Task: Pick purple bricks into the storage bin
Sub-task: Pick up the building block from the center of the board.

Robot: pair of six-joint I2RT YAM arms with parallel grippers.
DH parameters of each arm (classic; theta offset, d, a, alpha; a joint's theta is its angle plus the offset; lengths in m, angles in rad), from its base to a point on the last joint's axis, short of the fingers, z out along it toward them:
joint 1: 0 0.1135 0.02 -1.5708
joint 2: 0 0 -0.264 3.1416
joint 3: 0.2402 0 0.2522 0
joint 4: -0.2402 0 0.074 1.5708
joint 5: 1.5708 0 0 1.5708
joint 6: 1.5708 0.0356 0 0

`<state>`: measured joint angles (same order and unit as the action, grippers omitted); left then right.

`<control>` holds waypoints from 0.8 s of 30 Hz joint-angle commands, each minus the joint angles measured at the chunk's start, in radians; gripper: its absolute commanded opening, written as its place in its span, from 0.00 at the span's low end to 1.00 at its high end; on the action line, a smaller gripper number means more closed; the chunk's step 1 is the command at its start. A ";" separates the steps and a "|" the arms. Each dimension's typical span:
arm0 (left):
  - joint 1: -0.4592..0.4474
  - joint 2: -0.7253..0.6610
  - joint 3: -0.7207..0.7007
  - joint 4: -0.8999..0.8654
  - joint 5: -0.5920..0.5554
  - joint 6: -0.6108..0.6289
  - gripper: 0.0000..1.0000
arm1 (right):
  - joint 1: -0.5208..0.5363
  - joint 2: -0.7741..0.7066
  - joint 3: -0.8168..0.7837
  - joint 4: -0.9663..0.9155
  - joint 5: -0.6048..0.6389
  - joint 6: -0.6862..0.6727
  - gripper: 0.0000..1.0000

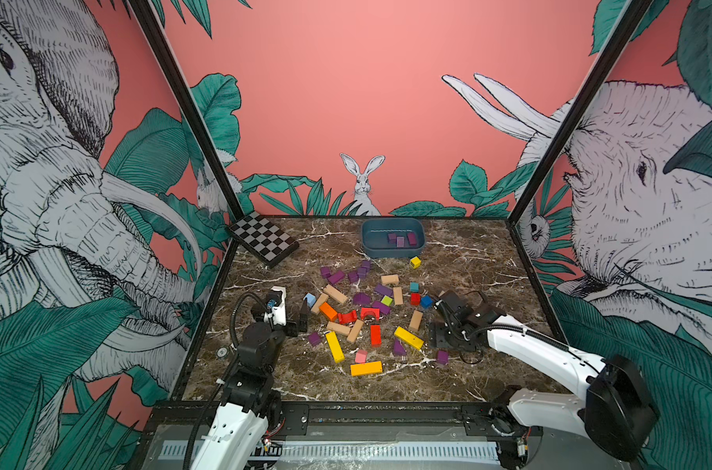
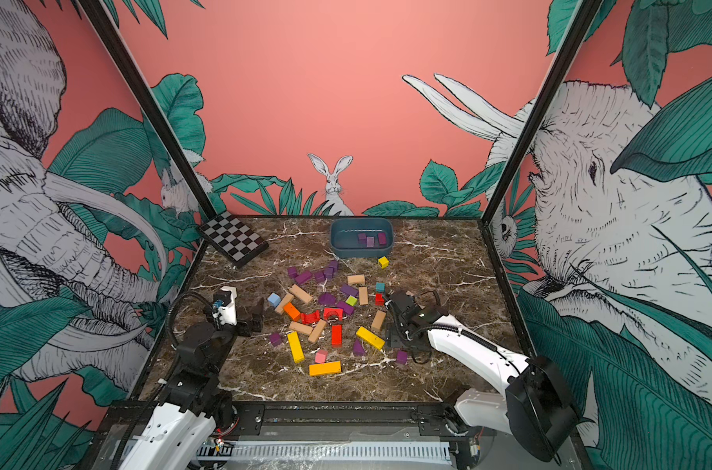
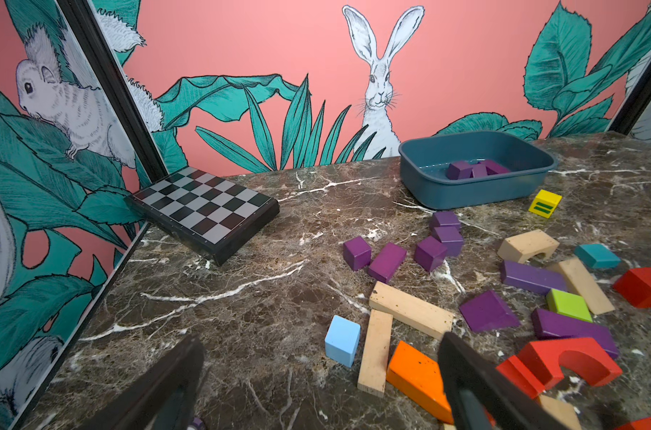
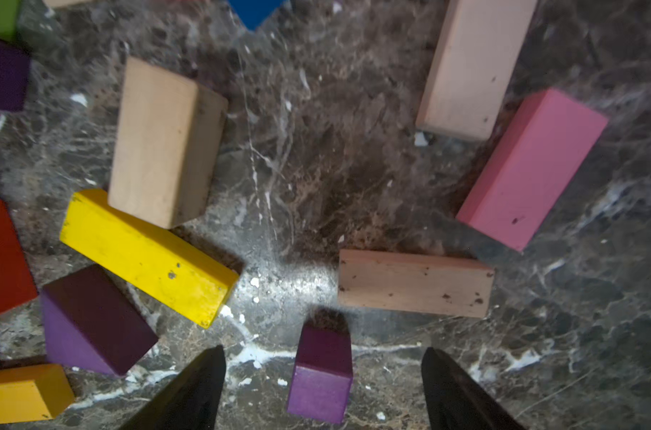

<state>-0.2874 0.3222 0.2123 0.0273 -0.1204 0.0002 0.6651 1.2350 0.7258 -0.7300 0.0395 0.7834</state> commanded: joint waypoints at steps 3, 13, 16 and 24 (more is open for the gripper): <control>-0.004 -0.026 -0.021 -0.010 -0.005 -0.005 0.99 | 0.012 0.041 -0.002 0.029 -0.052 0.062 0.70; -0.004 -0.042 -0.024 -0.015 -0.007 -0.005 0.99 | 0.050 0.040 -0.029 0.011 -0.066 0.127 0.63; -0.004 -0.045 -0.025 -0.017 -0.007 -0.005 0.99 | 0.063 0.039 -0.038 0.002 -0.060 0.145 0.62; -0.004 -0.054 -0.027 -0.020 -0.007 -0.005 0.99 | 0.085 0.050 -0.045 -0.003 -0.064 0.169 0.59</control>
<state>-0.2874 0.2821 0.1993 0.0055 -0.1207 0.0002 0.7383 1.2785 0.6880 -0.7044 -0.0322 0.9131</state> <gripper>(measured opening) 0.993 0.591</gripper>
